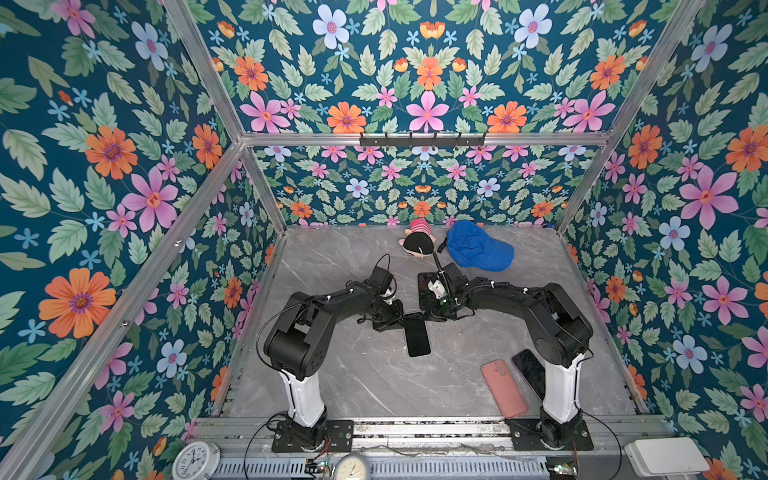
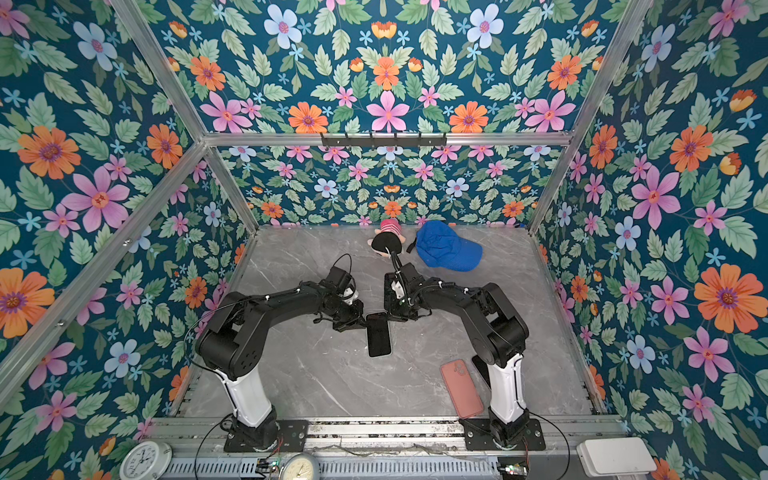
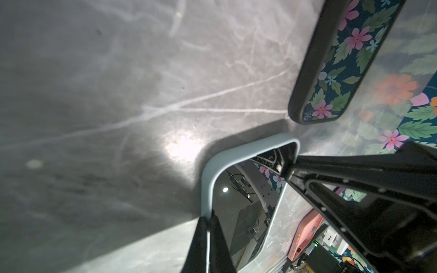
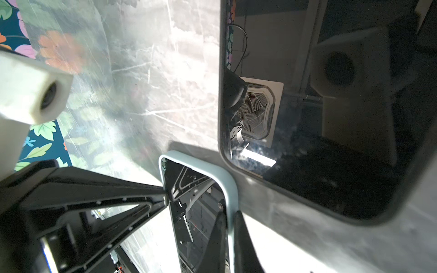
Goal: Put the phone into the phone case
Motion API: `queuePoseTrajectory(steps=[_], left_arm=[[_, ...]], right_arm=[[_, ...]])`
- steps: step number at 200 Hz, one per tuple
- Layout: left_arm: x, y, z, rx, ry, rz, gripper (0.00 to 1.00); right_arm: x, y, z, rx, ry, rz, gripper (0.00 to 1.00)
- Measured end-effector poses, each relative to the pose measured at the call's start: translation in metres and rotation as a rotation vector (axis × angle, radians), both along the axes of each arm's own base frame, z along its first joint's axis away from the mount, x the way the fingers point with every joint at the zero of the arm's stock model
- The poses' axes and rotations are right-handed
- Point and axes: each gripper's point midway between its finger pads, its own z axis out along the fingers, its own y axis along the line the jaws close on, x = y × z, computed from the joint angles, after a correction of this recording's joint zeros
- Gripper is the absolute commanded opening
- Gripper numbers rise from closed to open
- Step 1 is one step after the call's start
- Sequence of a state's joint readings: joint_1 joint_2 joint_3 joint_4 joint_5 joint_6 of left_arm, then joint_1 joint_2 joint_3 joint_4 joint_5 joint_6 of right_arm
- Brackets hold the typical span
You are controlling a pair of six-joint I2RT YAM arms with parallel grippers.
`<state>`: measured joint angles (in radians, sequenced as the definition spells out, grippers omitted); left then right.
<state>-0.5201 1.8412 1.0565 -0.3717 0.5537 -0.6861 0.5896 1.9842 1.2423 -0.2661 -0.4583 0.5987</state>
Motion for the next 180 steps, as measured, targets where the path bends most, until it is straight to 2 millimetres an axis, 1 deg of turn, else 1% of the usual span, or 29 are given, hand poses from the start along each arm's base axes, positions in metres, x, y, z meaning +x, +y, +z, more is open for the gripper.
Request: queuePoseTrajectory(steps=[26, 71, 86, 104, 119, 129, 140, 161, 180], left_arm=[[0.000, 0.000, 0.000, 0.005, -0.001, 0.008, 0.06], [0.000, 0.000, 0.000, 0.007, -0.008, 0.012, 0.06], [0.000, 0.001, 0.001, 0.009, -0.010, 0.012, 0.06], [0.000, 0.001, 0.001, 0.010, -0.014, 0.013, 0.07], [0.000, 0.001, 0.001, 0.013, -0.018, 0.013, 0.12], [0.000, 0.001, 0.001, 0.016, -0.024, 0.013, 0.24], [-0.001, -0.001, 0.001, 0.017, -0.029, 0.009, 0.31], [-0.003, -0.003, 0.005, 0.032, -0.037, 0.000, 0.37], [-0.002, -0.006, 0.011, 0.061, -0.065, -0.011, 0.40]], right_arm=[[0.000, -0.001, 0.001, -0.001, -0.006, -0.005, 0.06], [0.000, -0.001, 0.001, -0.003, -0.015, -0.014, 0.06], [0.000, -0.001, 0.001, -0.001, -0.013, -0.019, 0.09], [-0.001, -0.001, 0.002, 0.002, -0.013, -0.018, 0.15], [-0.003, 0.001, 0.003, 0.003, -0.012, -0.014, 0.21], [-0.004, 0.002, 0.004, 0.005, -0.015, -0.011, 0.22], [-0.004, 0.003, 0.007, 0.012, -0.016, -0.008, 0.26], [-0.005, 0.008, 0.017, 0.039, -0.027, 0.006, 0.31], [-0.006, 0.009, 0.025, 0.049, -0.047, 0.013, 0.36]])
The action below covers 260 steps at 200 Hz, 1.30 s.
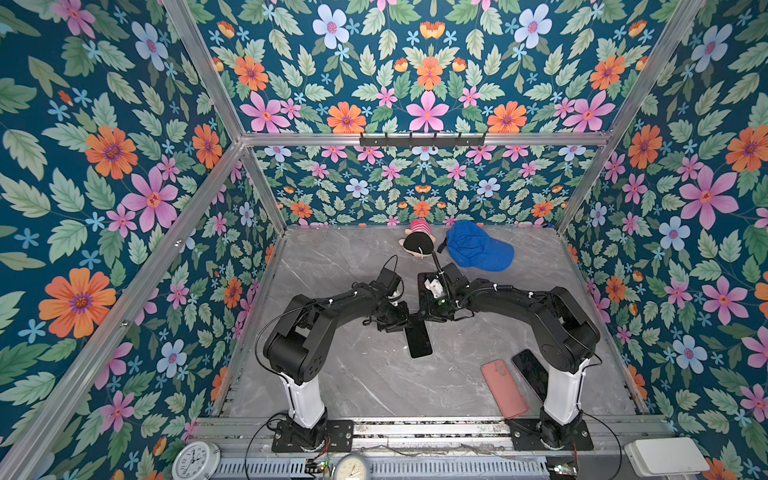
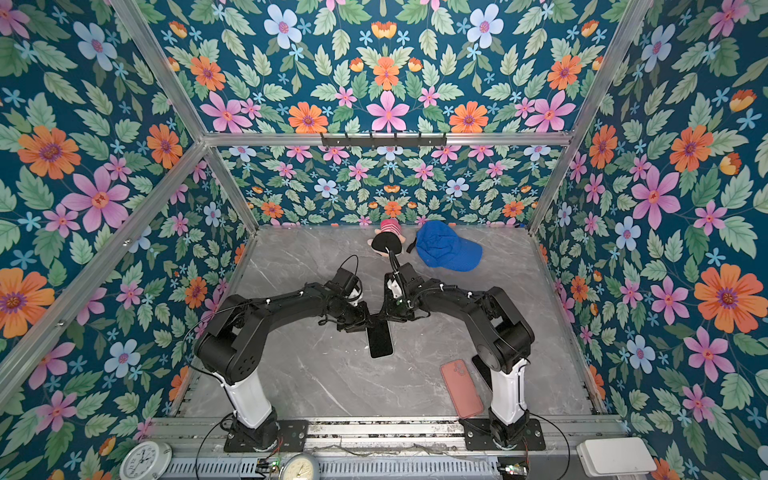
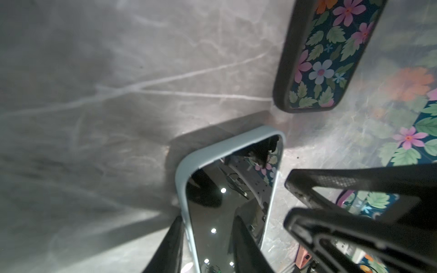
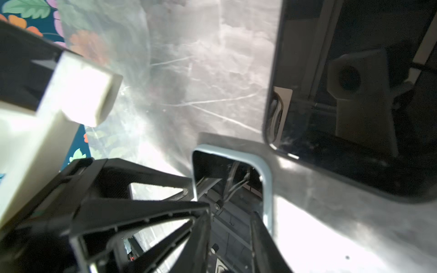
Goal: Put the phone into the phone case
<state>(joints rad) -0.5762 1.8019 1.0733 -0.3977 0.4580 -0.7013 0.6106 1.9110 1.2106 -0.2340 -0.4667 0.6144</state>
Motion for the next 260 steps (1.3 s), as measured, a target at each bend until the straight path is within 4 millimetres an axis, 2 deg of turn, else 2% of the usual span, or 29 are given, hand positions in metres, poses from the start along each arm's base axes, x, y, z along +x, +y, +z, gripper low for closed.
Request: queuePoseTrajectory(steps=[22, 37, 55, 73, 93, 108, 115, 125, 147, 162, 179, 188, 197, 224, 229, 235, 260], left_arm=[[-0.002, -0.003, 0.007, 0.029, -0.036, -0.012, 0.41], [-0.006, -0.005, 0.008, 0.051, -0.047, -0.018, 0.42], [-0.012, -0.005, 0.010, 0.076, -0.052, -0.011, 0.44], [-0.016, -0.006, 0.010, 0.105, -0.064, -0.008, 0.45], [-0.022, -0.010, 0.010, 0.135, -0.066, -0.011, 0.50], [-0.024, -0.015, 0.011, 0.154, -0.075, -0.009, 0.51], [-0.025, -0.016, 0.011, 0.164, -0.079, -0.007, 0.55], [-0.027, -0.018, 0.010, 0.176, -0.077, -0.002, 0.56], [-0.030, -0.018, 0.008, 0.218, -0.078, 0.003, 0.61], [-0.032, -0.019, 0.008, 0.240, -0.083, 0.007, 0.73], [-0.033, -0.021, 0.010, 0.259, -0.090, 0.018, 0.76], [-0.033, -0.024, 0.011, 0.266, -0.089, 0.020, 0.76], [-0.033, -0.025, 0.010, 0.277, -0.086, 0.029, 0.82], [-0.032, -0.027, 0.008, 0.323, -0.080, 0.040, 0.84], [-0.032, -0.028, 0.008, 0.329, -0.080, 0.039, 0.90], [-0.031, -0.028, 0.009, 0.336, -0.082, 0.041, 0.92], [-0.029, -0.026, 0.012, 0.359, -0.082, 0.065, 0.93]], right_arm=[[-0.003, -0.006, 0.007, -0.006, -0.030, 0.001, 0.42], [-0.003, -0.012, 0.014, -0.018, -0.061, -0.011, 0.52], [-0.003, -0.021, 0.019, -0.048, -0.106, -0.023, 0.74], [-0.004, -0.033, 0.025, -0.084, -0.155, -0.042, 0.89], [-0.006, -0.047, 0.028, -0.125, -0.200, -0.062, 0.99], [-0.009, -0.057, 0.030, -0.148, -0.221, -0.080, 0.99], [-0.009, -0.061, 0.032, -0.153, -0.232, -0.090, 0.99], [-0.010, -0.066, 0.033, -0.153, -0.239, -0.101, 0.99], [-0.015, -0.085, 0.021, -0.188, -0.222, -0.138, 0.99], [-0.017, -0.097, 0.017, -0.198, -0.213, -0.161, 0.99], [-0.017, -0.107, 0.016, -0.200, -0.207, -0.186, 0.99], [-0.016, -0.109, 0.015, -0.200, -0.206, -0.195, 0.99], [-0.016, -0.110, 0.015, -0.198, -0.207, -0.197, 0.99], [-0.015, -0.109, 0.016, -0.190, -0.209, -0.195, 0.99], [-0.015, -0.109, 0.016, -0.190, -0.209, -0.196, 0.99], [-0.014, -0.109, 0.016, -0.191, -0.209, -0.197, 0.99], [-0.013, -0.112, 0.017, -0.193, -0.211, -0.201, 0.99]])
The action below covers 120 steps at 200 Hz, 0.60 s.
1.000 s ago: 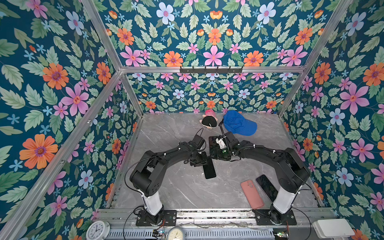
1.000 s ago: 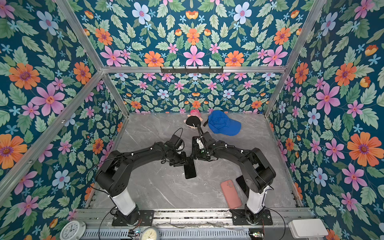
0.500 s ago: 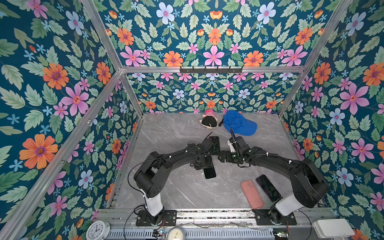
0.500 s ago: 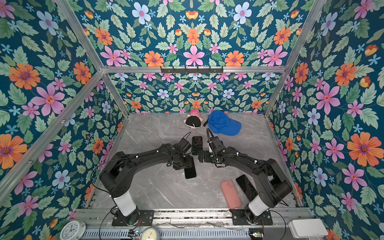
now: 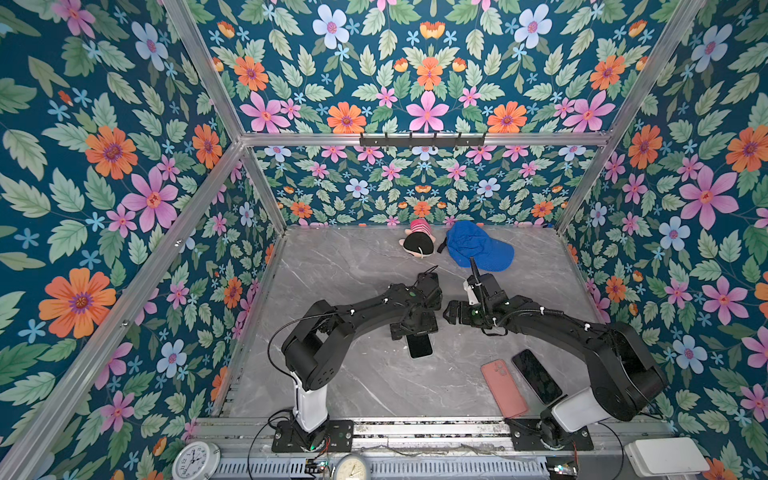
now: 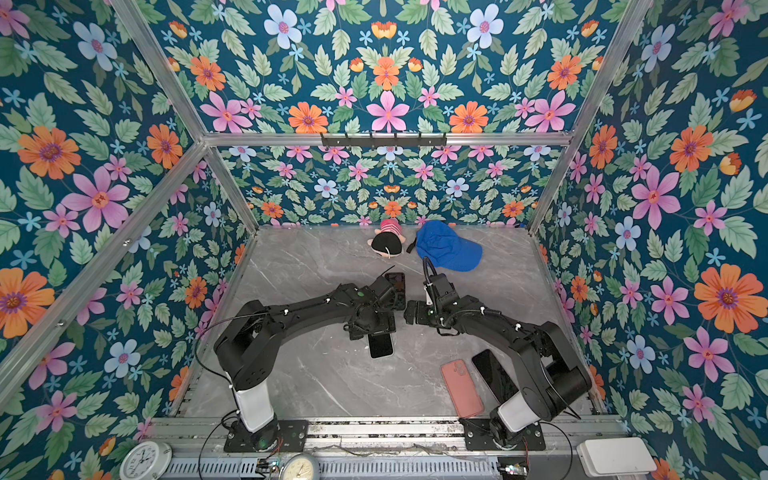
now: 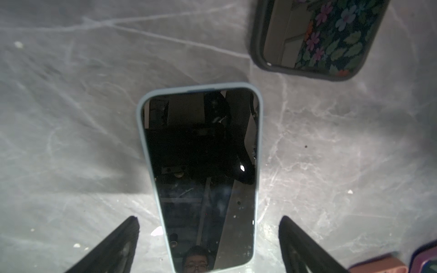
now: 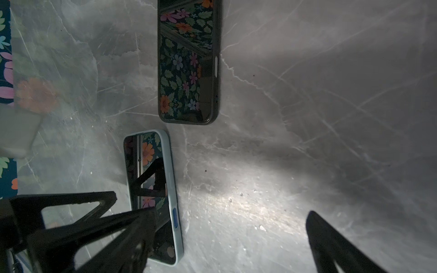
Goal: Put the phone into the phone case
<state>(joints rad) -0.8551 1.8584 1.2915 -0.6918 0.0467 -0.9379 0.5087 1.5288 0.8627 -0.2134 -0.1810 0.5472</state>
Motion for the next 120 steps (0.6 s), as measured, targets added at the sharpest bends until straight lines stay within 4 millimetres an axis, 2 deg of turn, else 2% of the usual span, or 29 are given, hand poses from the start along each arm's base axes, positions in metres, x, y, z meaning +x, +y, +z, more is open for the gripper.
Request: queuePoseTrajectory(steps=[120], left_arm=[[0.003, 0.000, -0.025, 0.110, 0.072, 0.002, 0.92]], right_arm=[[-0.001, -0.001, 0.002, 0.010, 0.011, 0.007, 0.99]])
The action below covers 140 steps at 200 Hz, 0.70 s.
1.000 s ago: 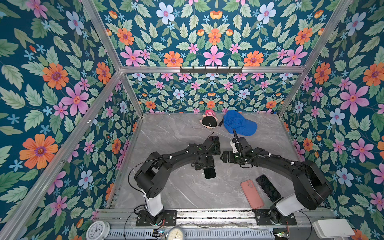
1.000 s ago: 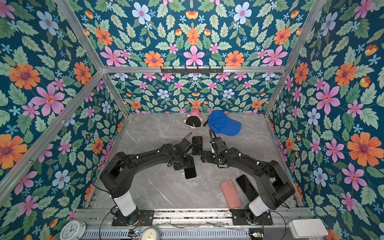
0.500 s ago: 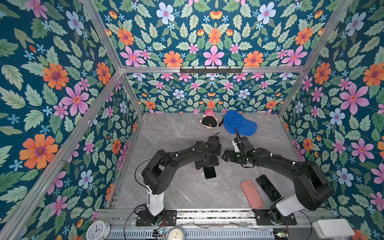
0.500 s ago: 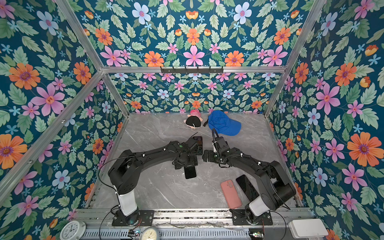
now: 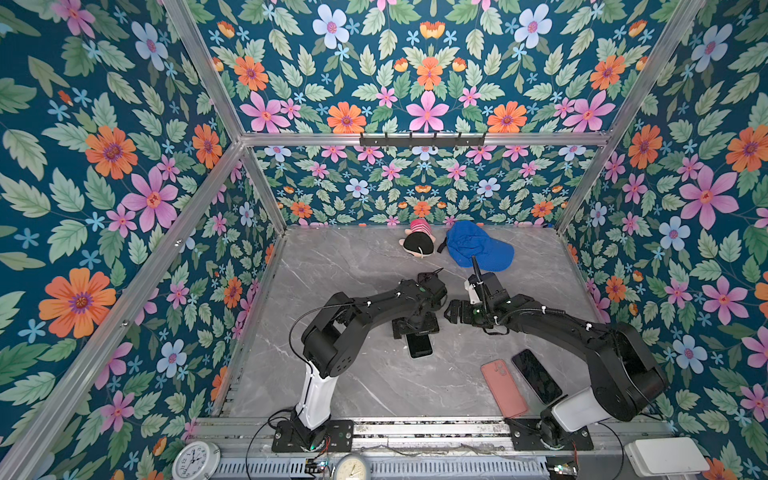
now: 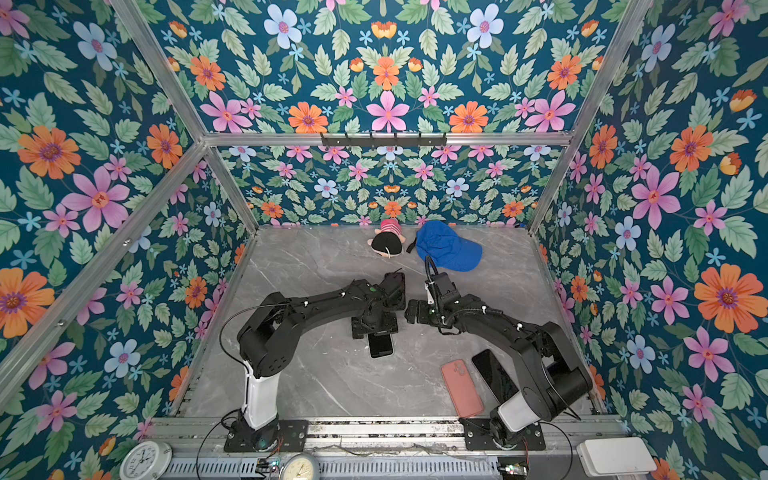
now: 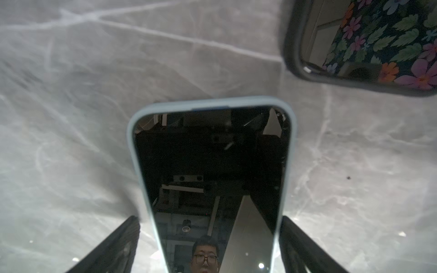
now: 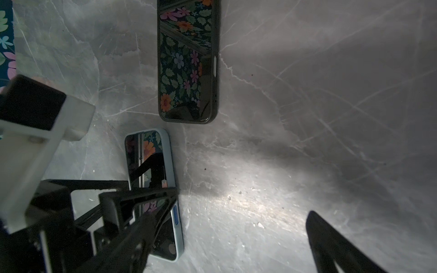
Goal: Put the phone into the phone case
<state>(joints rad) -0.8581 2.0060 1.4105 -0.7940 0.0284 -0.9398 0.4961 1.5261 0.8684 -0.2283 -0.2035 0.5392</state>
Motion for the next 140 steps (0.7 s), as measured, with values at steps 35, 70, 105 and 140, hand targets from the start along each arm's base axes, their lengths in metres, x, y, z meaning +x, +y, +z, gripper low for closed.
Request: queuePoseTrajectory(steps=[35, 70, 105, 140], left_arm=[[-0.0010, -0.0005, -0.0024, 0.001, 0.007, -0.002, 0.81], [-0.0022, -0.0028, -0.0021, -0.007, 0.009, -0.007, 0.72], [-0.0024, -0.0030, -0.0021, -0.009, 0.008, -0.009, 0.69], [-0.0022, -0.0033, -0.0006, -0.011, 0.005, -0.015, 0.68]], right_arm=[[-0.0005, 0.0003, -0.0010, 0.001, 0.004, 0.002, 0.99], [-0.0007, 0.0003, -0.0010, 0.001, 0.005, 0.002, 0.99], [-0.0011, 0.0007, -0.0016, 0.002, 0.008, 0.003, 0.99], [-0.0011, 0.0007, -0.0016, 0.002, 0.008, 0.003, 0.99]])
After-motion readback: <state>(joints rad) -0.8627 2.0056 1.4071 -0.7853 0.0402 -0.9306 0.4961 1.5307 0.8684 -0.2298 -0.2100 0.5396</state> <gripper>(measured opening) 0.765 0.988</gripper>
